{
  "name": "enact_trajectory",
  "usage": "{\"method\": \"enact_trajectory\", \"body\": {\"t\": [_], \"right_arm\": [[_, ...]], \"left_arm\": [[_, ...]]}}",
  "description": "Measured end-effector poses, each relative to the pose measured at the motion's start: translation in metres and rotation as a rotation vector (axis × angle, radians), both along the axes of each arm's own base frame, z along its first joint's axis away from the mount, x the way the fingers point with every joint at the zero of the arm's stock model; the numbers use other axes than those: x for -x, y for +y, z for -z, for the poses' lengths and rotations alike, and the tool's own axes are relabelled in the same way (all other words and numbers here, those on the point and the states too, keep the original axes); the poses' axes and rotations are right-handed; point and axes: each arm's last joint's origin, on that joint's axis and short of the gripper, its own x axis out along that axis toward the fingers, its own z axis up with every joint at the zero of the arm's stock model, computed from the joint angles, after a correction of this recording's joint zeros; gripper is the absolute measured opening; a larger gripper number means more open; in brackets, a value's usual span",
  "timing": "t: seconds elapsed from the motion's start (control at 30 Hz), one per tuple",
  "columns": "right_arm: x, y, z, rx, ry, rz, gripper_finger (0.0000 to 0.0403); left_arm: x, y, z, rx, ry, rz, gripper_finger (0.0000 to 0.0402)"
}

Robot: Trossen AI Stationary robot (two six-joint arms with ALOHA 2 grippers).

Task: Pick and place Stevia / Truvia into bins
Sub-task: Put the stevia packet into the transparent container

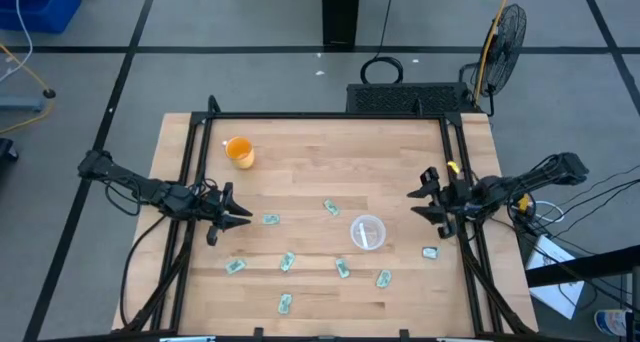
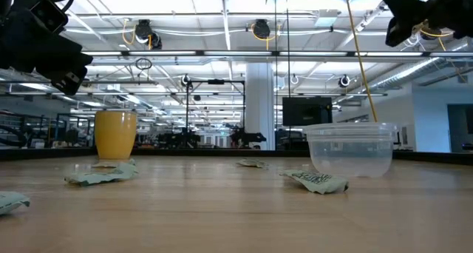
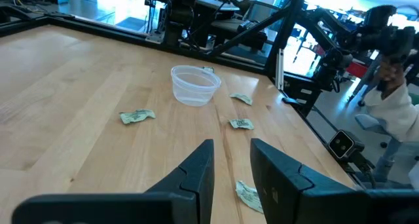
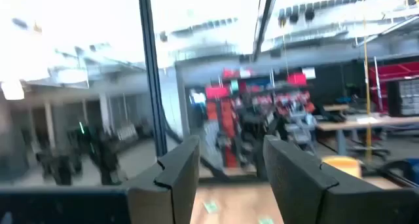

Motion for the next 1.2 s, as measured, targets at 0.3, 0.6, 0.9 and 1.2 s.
{"method": "enact_trajectory", "body": {"t": [0.3,0.6,0.9,1.2], "right_arm": [[-0.016,0.005,-0.014,0.049,0.228,0.003,0.0164],[-0.037,-0.006,-0.058,0.064,0.271,0.121,0.0164],[-0.059,-0.025,-0.059,0.061,0.373,0.25,0.0164],[-0.068,-0.025,-0.033,0.066,0.401,0.256,0.0164]], "left_arm": [[0.0,0.0,0.0,0.002,-0.005,0.0,0.0104],[0.0,0.0,-0.001,0.003,-0.006,0.0,0.0104],[0.0,0.0,-0.001,0.003,-0.006,0.0,0.0104],[0.0,-0.002,-0.001,0.026,-0.002,0.06,0.0104]]}}
